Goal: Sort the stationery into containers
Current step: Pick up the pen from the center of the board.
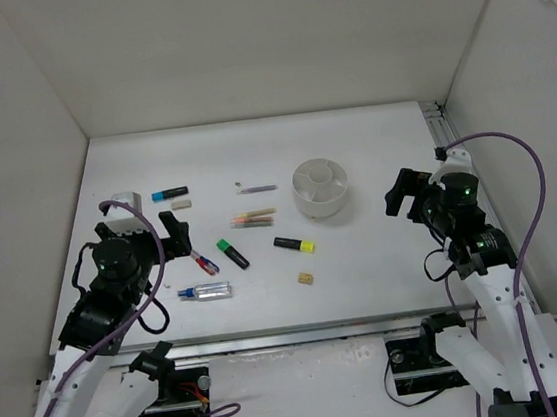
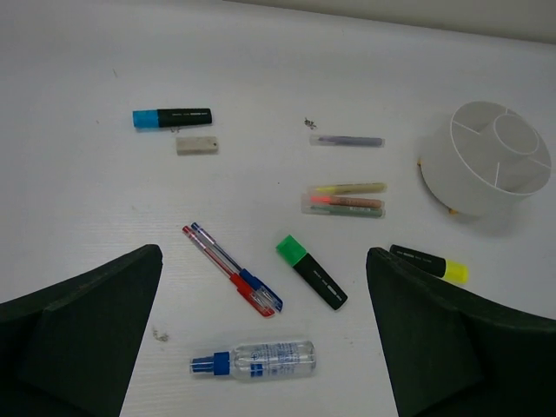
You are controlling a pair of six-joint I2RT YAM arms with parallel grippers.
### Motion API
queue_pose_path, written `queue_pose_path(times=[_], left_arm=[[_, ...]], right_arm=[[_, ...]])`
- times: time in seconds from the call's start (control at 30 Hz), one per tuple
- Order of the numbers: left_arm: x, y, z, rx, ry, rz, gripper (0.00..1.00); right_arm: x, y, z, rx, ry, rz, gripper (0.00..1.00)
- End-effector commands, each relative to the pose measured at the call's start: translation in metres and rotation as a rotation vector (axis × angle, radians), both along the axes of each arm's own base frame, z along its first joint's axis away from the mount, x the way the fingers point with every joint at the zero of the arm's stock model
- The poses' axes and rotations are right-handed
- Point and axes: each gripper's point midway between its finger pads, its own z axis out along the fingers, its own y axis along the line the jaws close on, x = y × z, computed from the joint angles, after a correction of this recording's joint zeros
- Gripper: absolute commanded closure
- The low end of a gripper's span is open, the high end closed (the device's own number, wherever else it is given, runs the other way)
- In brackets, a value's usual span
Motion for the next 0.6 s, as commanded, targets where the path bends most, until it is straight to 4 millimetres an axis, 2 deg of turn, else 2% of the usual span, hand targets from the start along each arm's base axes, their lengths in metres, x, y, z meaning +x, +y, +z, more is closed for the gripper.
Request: queue_pose_path(times=[0.0,0.1,0.2,0.23,0.33,0.37,0.43,0.47,0.57], left_arm=[[0.005,0.001,0.013,-0.038,-0.035,0.033,0.01],[0.006,0.001,0.010,-0.033,-0.022,0.032,0.01],[0.007,0.000,0.007,-0.031,-0.012,0.030,0.01],[0.009,-0.002,0.003,-0.027,0.000,0.024,0.01],[0.011,-0.006,0.000,-0.020,0.008,0.006,0.01],[0.012,-0.008,-0.003,-0.020,0.010,-0.001,0.01],[0.016,-0.015,-0.004,-0.014,0.005,-0.038,0.01],[0.017,-0.018,-0.005,-0.010,0.005,-0.054,0.01],[0.018,-0.027,-0.007,0.002,0.005,-0.110,0.01]], right_arm=[[0.010,0.004,0.028,0.058,-0.115,-0.022,0.02],[0.014,0.012,0.024,0.077,-0.093,0.022,0.02],[0.017,0.032,0.019,0.093,-0.055,0.146,0.02],[0.014,0.050,0.019,0.119,-0.046,0.259,0.02],[0.009,0.082,0.013,0.130,-0.016,0.470,0.02],[0.005,0.100,0.011,0.112,-0.016,0.533,0.02],[0.006,0.118,0.001,0.085,-0.004,0.599,0.02],[-0.001,0.140,0.000,0.076,-0.001,0.680,0.02],[-0.004,0.168,-0.025,-0.003,0.073,0.763,0.02]])
